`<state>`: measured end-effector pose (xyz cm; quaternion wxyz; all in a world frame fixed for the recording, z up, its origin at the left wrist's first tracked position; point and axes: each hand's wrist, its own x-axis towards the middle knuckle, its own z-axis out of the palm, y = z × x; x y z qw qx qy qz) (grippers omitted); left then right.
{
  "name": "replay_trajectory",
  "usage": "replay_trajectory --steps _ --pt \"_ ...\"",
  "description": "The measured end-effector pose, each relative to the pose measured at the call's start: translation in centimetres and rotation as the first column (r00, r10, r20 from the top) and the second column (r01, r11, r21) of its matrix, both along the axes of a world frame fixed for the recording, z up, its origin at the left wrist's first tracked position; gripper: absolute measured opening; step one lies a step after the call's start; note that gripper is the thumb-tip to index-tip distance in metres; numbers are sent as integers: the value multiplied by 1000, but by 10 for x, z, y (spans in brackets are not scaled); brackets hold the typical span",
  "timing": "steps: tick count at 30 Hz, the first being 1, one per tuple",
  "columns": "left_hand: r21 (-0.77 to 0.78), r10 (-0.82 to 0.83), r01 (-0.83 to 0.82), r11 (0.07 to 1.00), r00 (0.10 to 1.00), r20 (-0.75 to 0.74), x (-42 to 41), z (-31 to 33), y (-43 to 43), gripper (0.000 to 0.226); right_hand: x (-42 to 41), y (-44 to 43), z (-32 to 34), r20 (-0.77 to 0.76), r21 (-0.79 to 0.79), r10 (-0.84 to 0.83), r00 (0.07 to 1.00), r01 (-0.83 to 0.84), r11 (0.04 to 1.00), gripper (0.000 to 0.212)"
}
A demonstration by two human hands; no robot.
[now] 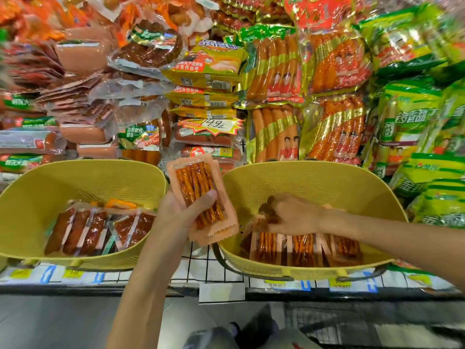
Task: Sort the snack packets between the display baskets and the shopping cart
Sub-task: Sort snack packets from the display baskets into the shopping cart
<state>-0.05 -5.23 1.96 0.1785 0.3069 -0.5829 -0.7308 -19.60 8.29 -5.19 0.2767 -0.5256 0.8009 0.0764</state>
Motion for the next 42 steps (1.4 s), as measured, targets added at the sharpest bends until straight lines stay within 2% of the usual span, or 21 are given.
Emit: replay_trajectory --steps 1,3,6,7,9,12,14,17,19,20,24,26,27,31,35,37,38,39,40,41,42 --pt "-14 1 -1 1000 1000 11 1 0 0 42 2 -3 -9 -41 101 29 999 -25 995 79" --pt "-20 1 -1 1000 1000 30 3 -1 1 48 5 -7 -26 -153 153 98 983 -74 985 83" --pt "-24 -4 5 1000 999 49 5 -2 5 46 10 -8 -35 -204 -35 52 978 -60 998 63" --pt "-26 -3 4 1000 999 50 5 -2 6 43 10 -8 -32 -159 -118 -1 987 -18 993 56" --pt "-24 0 1 1000 999 52 6 -2 7 43 4 -6 -20 86 -225 -118 989 135 965 38" --pt "-52 4 -1 999 998 59 3 1 6 52 -12 2 11 375 -295 -146 916 267 918 30" --pt "-85 24 -18 996 997 72 -3 4 6 57 -25 8 28 392 -373 -150 907 306 876 18" --pt "-94 21 -13 995 996 89 -13 7 7 49 -39 16 40 299 -346 -176 938 279 896 3" --pt "-91 11 -3 996 995 96 -17 8 8 44 -46 21 47 222 -371 -198 955 270 888 12" --pt "-90 6 2 996 995 95 -19 8 8 43 -49 25 54 265 -409 -213 940 310 858 13" --pt "-129 -55 66 989 994 91 -27 11 12 38 -52 36 103 716 -408 -104 690 536 739 20" --pt "-130 -150 160 979 985 84 -30 10 13 35 -43 32 123 798 -418 10 602 543 728 29" --pt "-119 -210 217 969 975 75 -31 10 14 34 -36 26 129 800 -438 43 598 533 724 30" --pt "-41 -352 354 934 935 41 -38 14 21 56 -3 2 126 679 -554 37 734 477 682 20" --pt "-87 -333 339 937 940 77 -46 7 23 31 4 -1 104 586 -664 -29 810 499 557 40" --pt "-56 -289 294 954 953 93 -44 1 21 42 -6 9 85 556 -638 -129 821 521 567 40" --pt "-40 -252 256 966 963 97 -43 1 20 46 -12 18 72 496 -588 -184 849 484 648 40" --pt "-18 -216 219 976 972 94 -41 2 19 48 -17 27 60 388 -474 -217 896 396 786 43" --pt "8 -192 192 981 978 85 -40 2 17 48 -19 35 47 251 -275 -199 947 267 923 53" --pt "24 -179 178 984 981 80 -40 3 16 50 -20 41 35 109 -19 -120 987 123 992 67" --pt "23 -179 178 984 980 85 -39 4 16 52 -18 45 25 -11 198 -6 1000 9 980 76"
